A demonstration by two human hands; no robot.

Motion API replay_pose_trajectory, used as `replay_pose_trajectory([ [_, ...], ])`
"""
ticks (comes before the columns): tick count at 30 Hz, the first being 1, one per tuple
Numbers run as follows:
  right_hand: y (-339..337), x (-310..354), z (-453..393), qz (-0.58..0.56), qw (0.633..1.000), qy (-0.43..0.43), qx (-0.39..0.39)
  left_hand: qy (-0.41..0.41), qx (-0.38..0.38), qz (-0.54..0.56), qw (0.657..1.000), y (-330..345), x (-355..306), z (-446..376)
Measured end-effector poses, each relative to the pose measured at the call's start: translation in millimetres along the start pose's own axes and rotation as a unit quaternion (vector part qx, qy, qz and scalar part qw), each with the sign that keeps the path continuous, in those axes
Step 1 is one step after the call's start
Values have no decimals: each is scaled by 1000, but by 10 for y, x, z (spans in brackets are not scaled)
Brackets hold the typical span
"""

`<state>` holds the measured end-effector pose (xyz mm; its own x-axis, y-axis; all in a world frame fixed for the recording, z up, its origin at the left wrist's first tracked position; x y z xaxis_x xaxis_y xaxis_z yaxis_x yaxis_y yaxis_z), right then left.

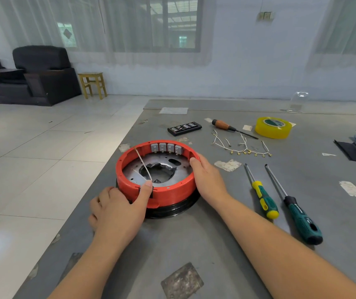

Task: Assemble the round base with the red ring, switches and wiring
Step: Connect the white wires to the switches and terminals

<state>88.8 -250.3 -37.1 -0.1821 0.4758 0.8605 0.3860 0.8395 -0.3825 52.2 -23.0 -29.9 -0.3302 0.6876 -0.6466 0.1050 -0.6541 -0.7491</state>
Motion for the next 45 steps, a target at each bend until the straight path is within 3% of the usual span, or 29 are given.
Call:
replay_pose_trajectory([
  [6,-49,46,52,27,999,-13,27,13,-17,63,998,5,-48,127],
  [9,-133,109,-3,45,996,-9,77,126,-91,111,982,-44,-80,151],
  [12,-437,141,-70,107,989,-35,93,298,-148,120,935,-48,-201,285],
  [14,-724,111,-161,157,982,-55,94,402,-123,126,899,34,-327,416],
  [17,-1192,-6,-360,261,960,-39,93,500,22,95,861,289,-548,601],
  [20,-1564,-216,-563,341,936,-6,85,509,138,9,849,668,-775,699],
  [23,-1794,-463,-700,369,926,20,78,491,164,-37,855,1038,-1024,722],
  [27,-1973,-766,-836,388,917,30,89,450,124,-93,879,1339,-1117,640],
  [32,-2011,-1099,-920,397,914,25,78,439,59,-134,886,1424,-1047,590],
  [35,-1997,-1226,-903,352,936,5,12,439,57,-138,886,1429,-1065,590],
  [40,-1979,-1242,-902,341,939,-31,33,434,70,-132,888,1413,-1071,603],
  [45,-1997,-1121,-819,271,956,-108,-3,436,75,-110,890,1401,-1068,580],
])
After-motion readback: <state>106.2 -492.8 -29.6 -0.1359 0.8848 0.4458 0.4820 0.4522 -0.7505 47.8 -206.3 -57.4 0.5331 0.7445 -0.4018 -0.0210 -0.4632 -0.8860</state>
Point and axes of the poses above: each hand's wrist, its own z-axis away from the middle knuckle, its own y-axis out of the palm, x = y × z, the point moved 1 cm from there along -z, towards the middle knuckle, and after that the axes turned 12 degrees about -y, right-handed, at the moved point
